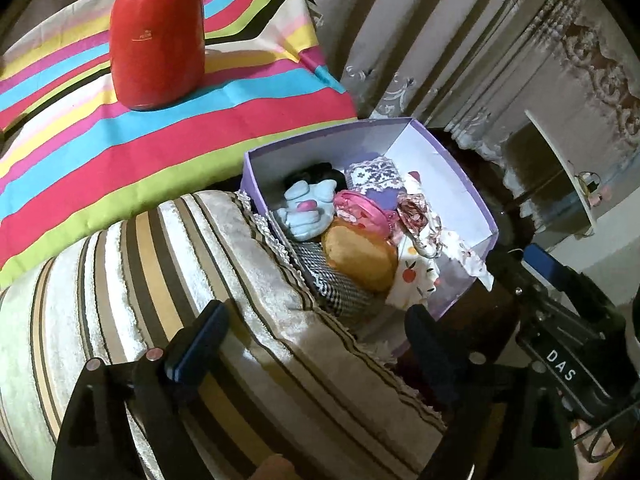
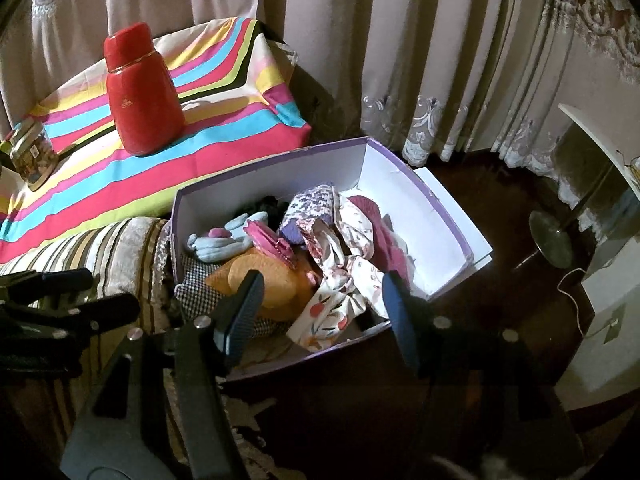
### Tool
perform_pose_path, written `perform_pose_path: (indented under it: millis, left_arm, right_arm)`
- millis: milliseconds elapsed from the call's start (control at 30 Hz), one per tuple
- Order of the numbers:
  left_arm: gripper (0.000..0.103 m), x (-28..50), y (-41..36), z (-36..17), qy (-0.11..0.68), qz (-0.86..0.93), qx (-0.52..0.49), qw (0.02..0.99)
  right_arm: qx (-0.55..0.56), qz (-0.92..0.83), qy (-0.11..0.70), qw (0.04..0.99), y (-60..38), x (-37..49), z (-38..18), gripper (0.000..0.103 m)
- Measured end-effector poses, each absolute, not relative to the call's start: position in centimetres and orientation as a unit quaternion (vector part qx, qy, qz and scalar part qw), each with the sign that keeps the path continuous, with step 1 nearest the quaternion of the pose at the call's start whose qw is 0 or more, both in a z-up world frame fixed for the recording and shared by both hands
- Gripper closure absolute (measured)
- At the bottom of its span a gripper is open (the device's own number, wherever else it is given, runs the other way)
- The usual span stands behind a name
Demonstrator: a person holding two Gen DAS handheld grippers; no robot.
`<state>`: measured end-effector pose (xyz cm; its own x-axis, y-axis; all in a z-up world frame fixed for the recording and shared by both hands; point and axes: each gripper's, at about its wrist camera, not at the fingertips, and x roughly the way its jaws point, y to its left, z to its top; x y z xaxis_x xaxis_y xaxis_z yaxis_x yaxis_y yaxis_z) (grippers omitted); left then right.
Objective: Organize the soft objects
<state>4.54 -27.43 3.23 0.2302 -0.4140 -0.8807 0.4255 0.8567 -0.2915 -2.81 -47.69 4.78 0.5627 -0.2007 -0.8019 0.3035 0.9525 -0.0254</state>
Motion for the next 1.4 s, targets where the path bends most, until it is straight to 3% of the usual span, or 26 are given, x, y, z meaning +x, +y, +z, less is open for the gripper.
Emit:
perform_pose_path:
  millis: [300,1400]
  left_arm:
    - [0.005,5.09,-27.24,2.97,0.562,-0.275,-0.024,0.78]
    - [0.005,5.28,-27.23,2.81,0.56,-0.278,-0.026,0.78]
  right_arm:
    - [0.059,-0.142,0.45,0.88,-47.58,-2.74,4.47,0.038]
    - [0.064,-0.139,0.453,0.878,-47.72,-2.73,4.3,0.037]
